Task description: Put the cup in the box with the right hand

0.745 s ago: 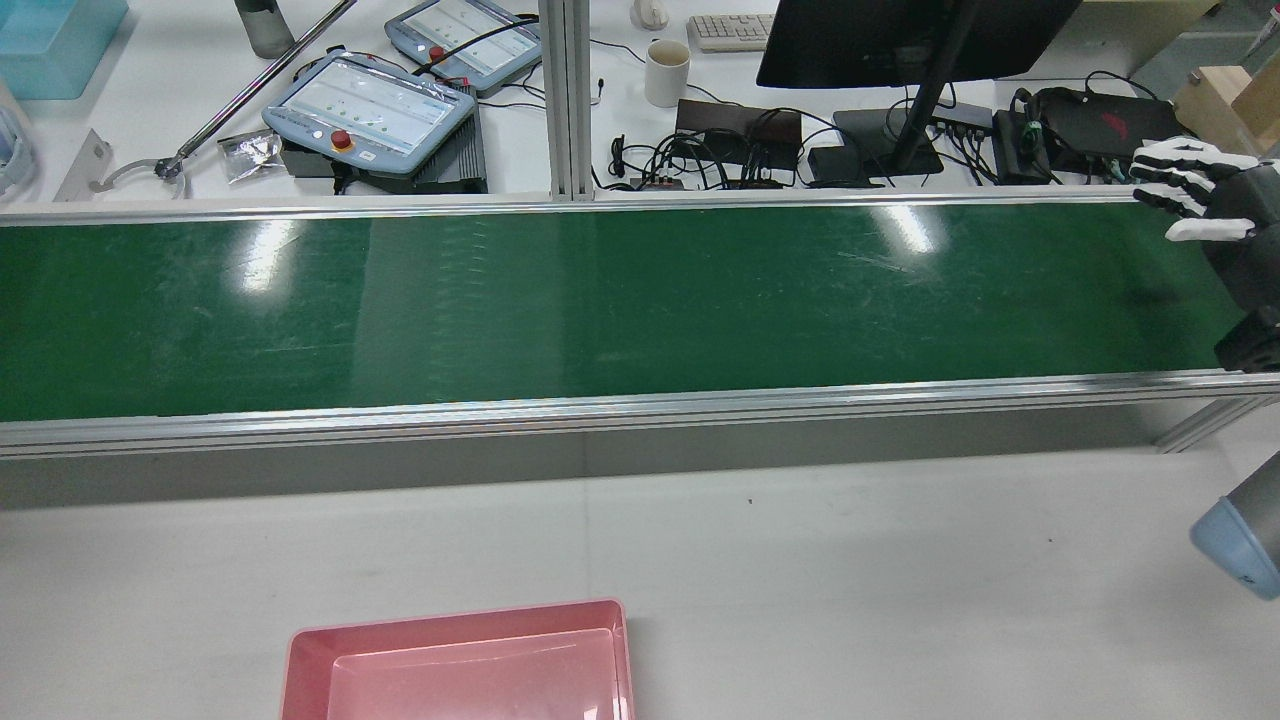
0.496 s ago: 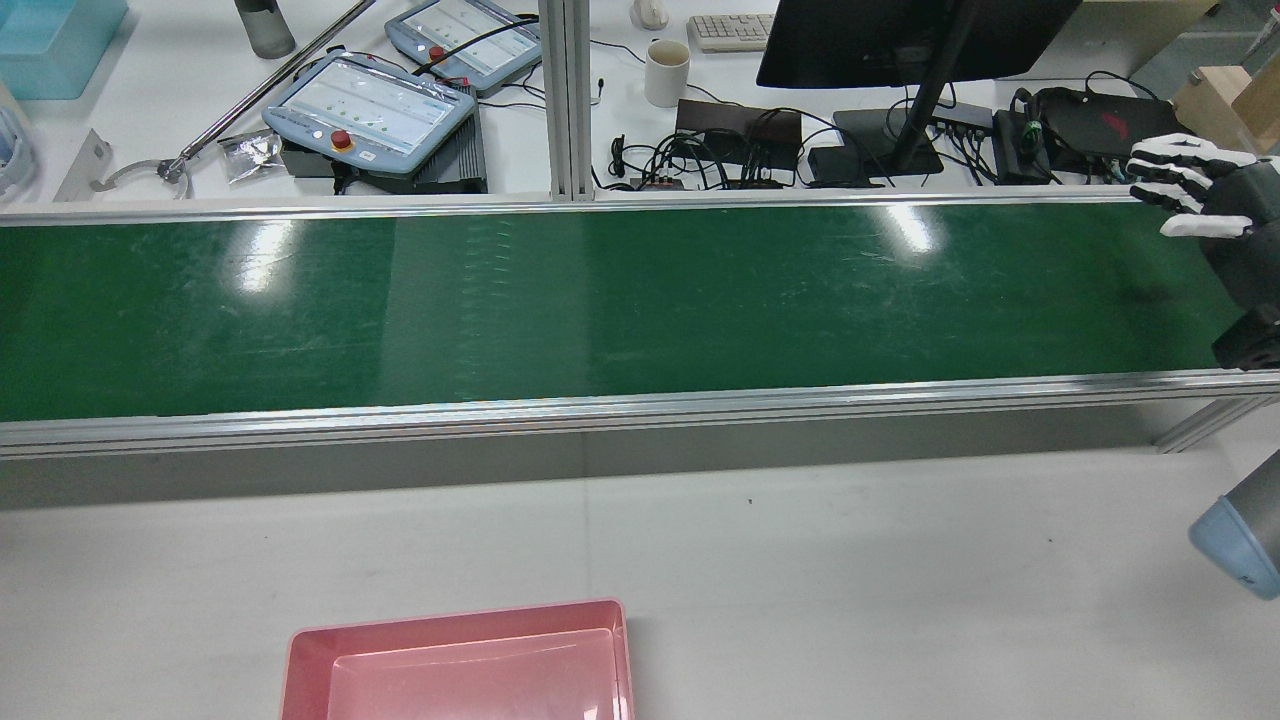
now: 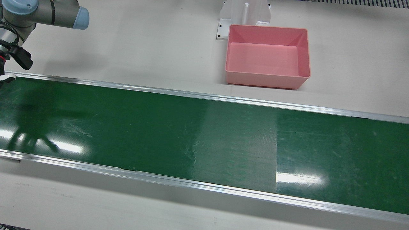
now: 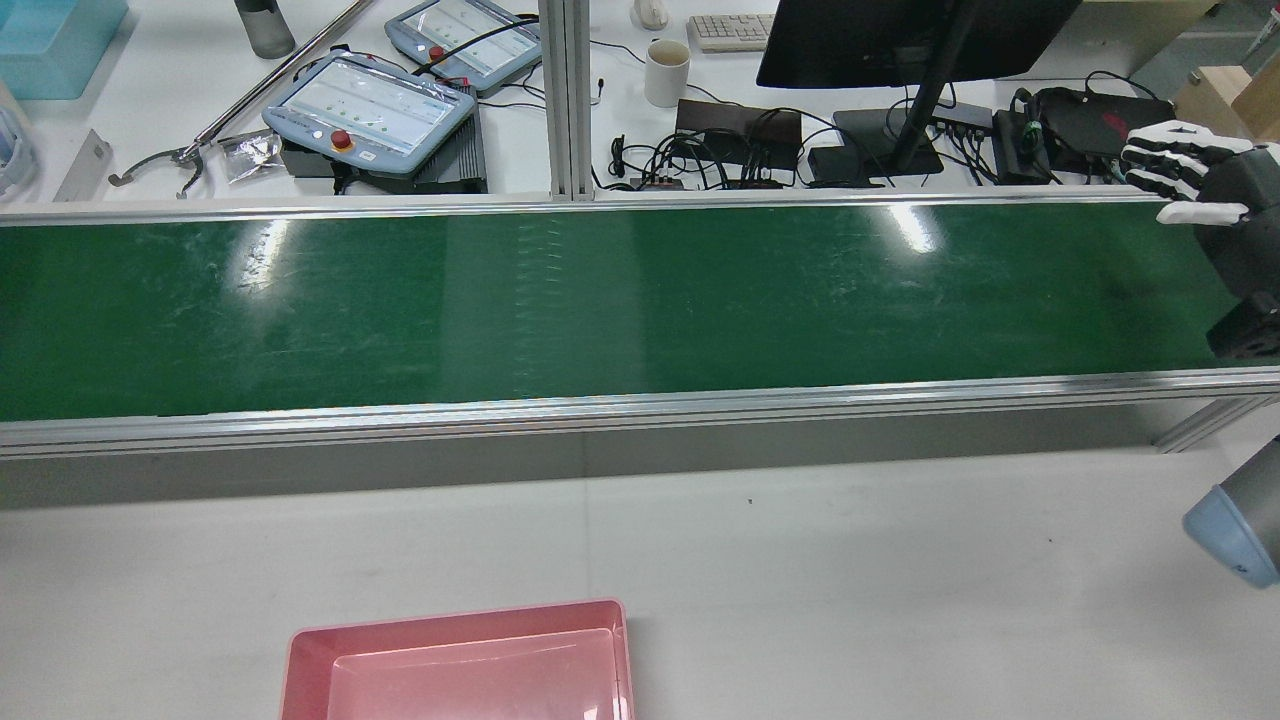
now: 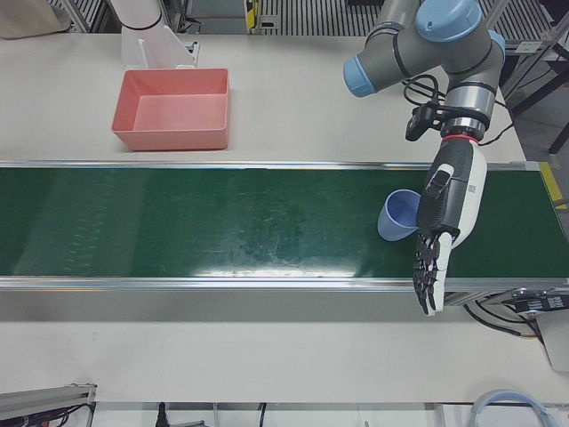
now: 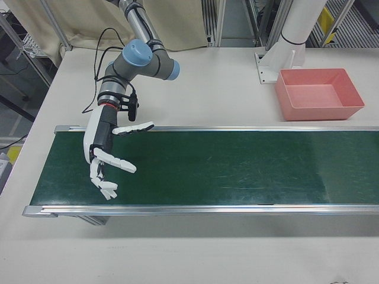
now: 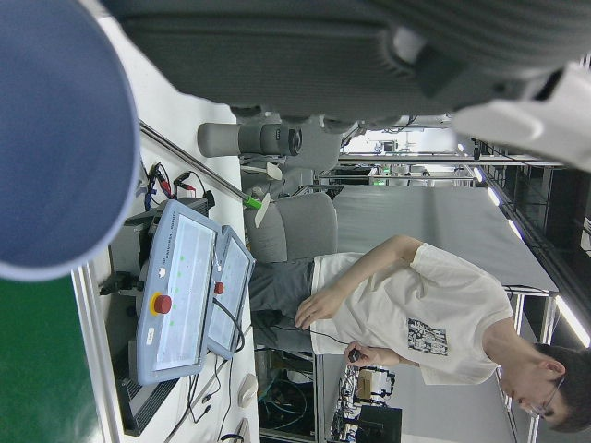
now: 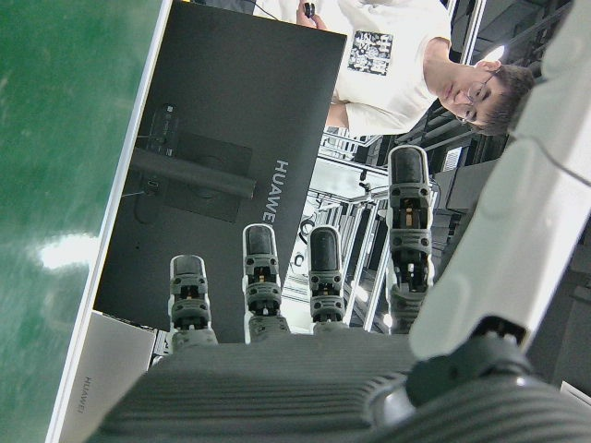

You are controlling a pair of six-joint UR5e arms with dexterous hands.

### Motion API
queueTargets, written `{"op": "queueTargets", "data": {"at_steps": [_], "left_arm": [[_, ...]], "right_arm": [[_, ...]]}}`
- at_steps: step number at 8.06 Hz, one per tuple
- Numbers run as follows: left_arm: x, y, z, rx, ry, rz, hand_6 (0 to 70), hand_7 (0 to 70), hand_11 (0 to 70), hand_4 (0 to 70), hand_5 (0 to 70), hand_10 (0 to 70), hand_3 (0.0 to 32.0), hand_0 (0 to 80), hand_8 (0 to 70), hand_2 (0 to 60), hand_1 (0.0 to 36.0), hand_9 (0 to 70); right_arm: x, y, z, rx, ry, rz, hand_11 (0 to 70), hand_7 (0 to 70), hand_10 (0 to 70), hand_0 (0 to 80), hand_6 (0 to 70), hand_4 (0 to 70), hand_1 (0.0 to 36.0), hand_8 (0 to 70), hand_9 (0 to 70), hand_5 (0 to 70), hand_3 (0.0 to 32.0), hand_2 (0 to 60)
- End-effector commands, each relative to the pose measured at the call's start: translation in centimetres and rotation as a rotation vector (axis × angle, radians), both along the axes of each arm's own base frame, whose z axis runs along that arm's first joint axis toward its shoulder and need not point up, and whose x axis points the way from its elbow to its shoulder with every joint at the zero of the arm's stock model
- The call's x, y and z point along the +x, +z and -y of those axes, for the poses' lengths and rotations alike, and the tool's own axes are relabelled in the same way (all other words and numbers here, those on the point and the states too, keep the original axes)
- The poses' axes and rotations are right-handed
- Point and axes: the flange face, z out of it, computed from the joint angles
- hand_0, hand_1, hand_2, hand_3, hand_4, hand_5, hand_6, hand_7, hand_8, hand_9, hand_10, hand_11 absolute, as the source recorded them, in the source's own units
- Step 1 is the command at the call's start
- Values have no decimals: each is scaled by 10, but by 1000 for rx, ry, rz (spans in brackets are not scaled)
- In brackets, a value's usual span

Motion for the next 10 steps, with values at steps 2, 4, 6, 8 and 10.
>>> {"op": "queueTargets", "data": {"at_steps": [2, 4, 6, 8, 10], "left_arm": [[0, -1, 1, 1, 0, 0, 0, 0, 0, 0, 0, 0, 0, 0, 0, 0, 0, 0], [0, -2, 1, 3, 0, 0, 0, 0, 0, 0, 0, 0, 0, 0, 0, 0, 0, 0], [0, -2, 1, 3, 0, 0, 0, 0, 0, 0, 0, 0, 0, 0, 0, 0, 0, 0], [0, -1, 0, 1, 0, 0, 0, 0, 0, 0, 0, 0, 0, 0, 0, 0, 0, 0], [0, -2, 1, 3, 0, 0, 0, 0, 0, 0, 0, 0, 0, 0, 0, 0, 0, 0]], "right_arm": [[-10, -12, 16, 22, -3, -3, 172, 471, 117, 511, 82, 408, 35, 187, 242, 60, 174, 0], [-14, -14, 28, 25, 4, -11, 180, 482, 122, 515, 86, 433, 41, 187, 247, 60, 164, 0], [-14, -8, 28, 17, 3, -17, 196, 481, 133, 502, 87, 404, 31, 187, 249, 58, 166, 0], [-15, -10, 29, 20, -1, -13, 198, 473, 135, 500, 85, 387, 29, 186, 244, 59, 172, 0], [-24, -8, 27, 13, -22, -15, 172, 436, 117, 495, 72, 375, 14, 173, 221, 53, 206, 0]]}}
